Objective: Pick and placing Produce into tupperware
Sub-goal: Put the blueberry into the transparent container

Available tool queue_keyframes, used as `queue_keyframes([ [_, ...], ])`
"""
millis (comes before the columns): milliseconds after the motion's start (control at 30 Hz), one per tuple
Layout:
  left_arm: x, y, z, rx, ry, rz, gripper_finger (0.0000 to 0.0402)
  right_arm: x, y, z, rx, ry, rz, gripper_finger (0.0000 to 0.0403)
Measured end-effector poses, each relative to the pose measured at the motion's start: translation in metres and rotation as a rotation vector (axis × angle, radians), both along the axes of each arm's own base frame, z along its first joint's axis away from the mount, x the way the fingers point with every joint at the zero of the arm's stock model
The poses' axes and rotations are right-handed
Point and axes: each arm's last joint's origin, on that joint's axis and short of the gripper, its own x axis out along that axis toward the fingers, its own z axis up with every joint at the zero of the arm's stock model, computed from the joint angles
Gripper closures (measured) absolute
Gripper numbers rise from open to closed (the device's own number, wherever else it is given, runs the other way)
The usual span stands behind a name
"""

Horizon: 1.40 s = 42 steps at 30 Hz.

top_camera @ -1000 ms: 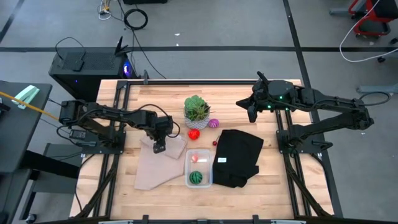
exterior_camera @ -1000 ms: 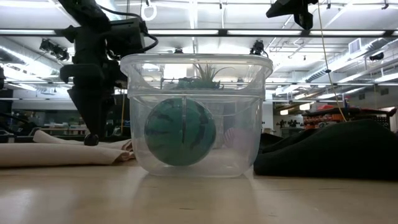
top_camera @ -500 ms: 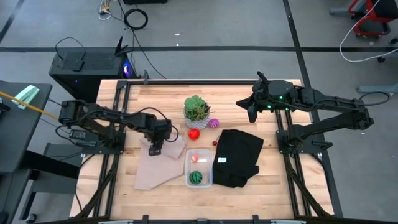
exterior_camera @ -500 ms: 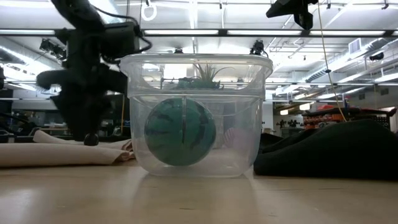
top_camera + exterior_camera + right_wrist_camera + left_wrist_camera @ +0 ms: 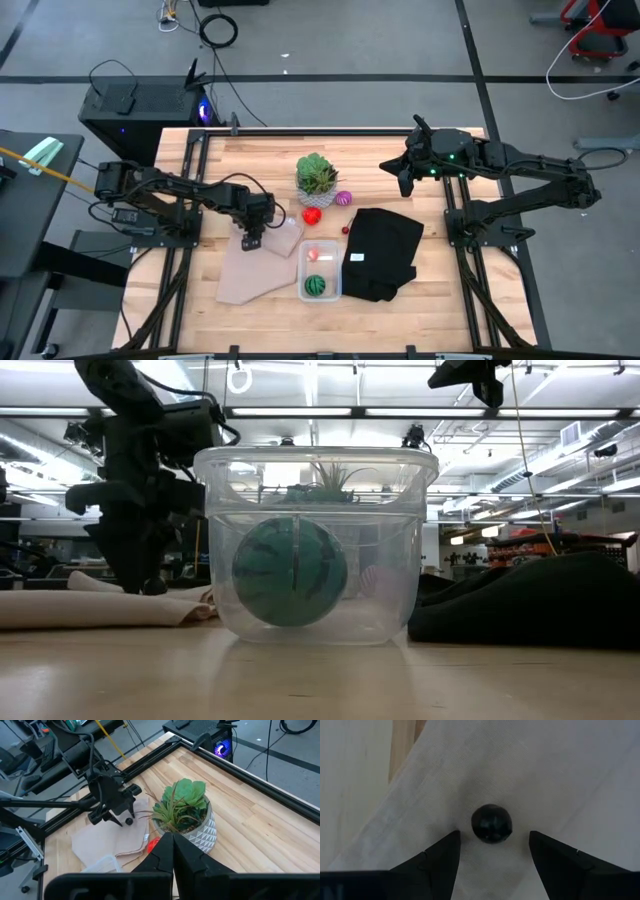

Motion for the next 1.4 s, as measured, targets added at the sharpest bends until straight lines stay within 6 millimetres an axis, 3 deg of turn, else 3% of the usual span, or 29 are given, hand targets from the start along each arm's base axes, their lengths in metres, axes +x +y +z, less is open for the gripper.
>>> queue_keyframes([
  [500, 0.0002, 0.0009, 0.0058, 0.016, -0.041, 0.020, 0.0176, 0.0000, -0.0001, 0.0000, 0.000, 0.000, 0.000, 0.0396],
  [1400, 0.0028, -0.0041, 0.0059, 0.022, -0.062, 0.003, 0.0270, 0.0000, -0.0001, 0.0000, 0.000, 0.000, -0.001, 0.0397],
])
